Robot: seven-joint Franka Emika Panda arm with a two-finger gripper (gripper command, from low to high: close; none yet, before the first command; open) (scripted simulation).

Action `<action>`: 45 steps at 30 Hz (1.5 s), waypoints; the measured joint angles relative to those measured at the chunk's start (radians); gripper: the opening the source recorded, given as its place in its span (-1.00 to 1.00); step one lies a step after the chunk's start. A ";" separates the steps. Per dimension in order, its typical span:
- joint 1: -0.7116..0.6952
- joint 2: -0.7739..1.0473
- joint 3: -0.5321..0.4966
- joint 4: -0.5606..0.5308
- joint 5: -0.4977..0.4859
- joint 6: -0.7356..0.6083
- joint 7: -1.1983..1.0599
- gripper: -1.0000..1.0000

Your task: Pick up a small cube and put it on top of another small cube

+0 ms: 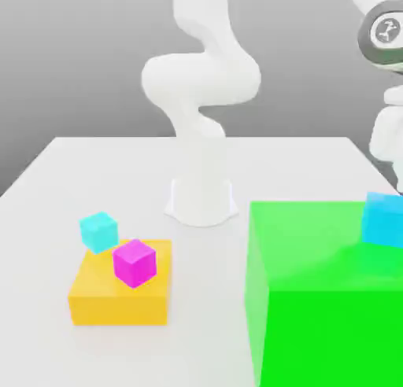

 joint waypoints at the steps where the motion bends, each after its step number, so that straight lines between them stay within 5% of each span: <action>1: 0.022 0.042 0.002 -0.021 -0.032 0.023 0.075 0.00; 4: 0.072 0.147 -0.020 -0.101 -0.095 0.119 0.275 0.00; 8: 0.019 0.159 -0.045 -0.223 -0.010 0.297 0.330 0.00; 14: 0.223 0.346 -0.337 -0.193 -0.295 0.453 0.569 0.00; 15: 0.257 0.371 -0.379 -0.185 -0.330 0.472 0.597 -1.00; 22: 0.263 0.373 -0.385 -0.184 -0.332 0.476 0.599 -1.00; 29: 0.097 0.142 -0.127 -0.251 0.053 0.325 0.282 -1.00; 32: 0.116 0.061 -0.091 -0.255 0.111 0.205 0.104 -1.00; 38: 0.142 -0.113 -0.124 -0.265 0.107 -0.040 -0.230 -1.00; 45: 0.142 -0.306 -0.168 -0.277 -0.022 -0.315 -0.546 -1.00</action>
